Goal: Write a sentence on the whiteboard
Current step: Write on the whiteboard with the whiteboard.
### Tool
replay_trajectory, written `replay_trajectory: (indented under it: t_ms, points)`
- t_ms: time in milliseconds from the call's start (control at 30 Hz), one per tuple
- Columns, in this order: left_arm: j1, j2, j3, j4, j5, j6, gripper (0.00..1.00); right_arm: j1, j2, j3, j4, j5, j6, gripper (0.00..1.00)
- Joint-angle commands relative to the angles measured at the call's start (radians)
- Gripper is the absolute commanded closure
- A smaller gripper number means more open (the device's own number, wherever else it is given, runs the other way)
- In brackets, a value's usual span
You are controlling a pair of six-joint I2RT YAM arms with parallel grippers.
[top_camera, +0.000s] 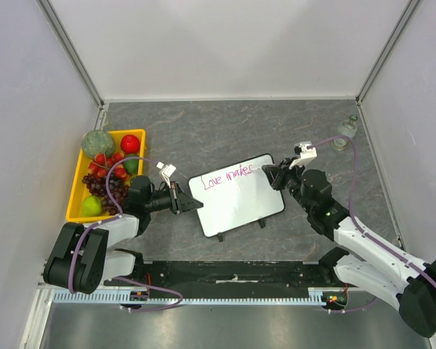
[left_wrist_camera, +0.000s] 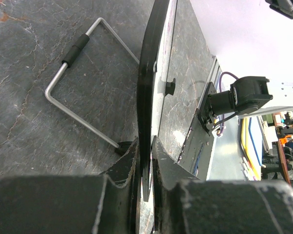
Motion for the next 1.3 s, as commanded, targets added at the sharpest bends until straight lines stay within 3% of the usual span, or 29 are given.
replay_trajectory:
  t_ms: [0,500,1267]
  points:
    - [-0.003,0.000,0.016,0.016,-0.009,0.027,0.98,-0.029,-0.050,0.030,0.028,-0.040,0.028,1.00]
    - [-0.001,0.002,0.017,0.018,-0.009,0.025,0.98,-0.137,-0.051,0.031,-0.001,-0.066,-0.007,1.00]
    - [-0.003,0.005,0.017,0.016,-0.009,0.027,0.98,-0.158,-0.028,-0.042,0.011,-0.101,-0.021,1.00]
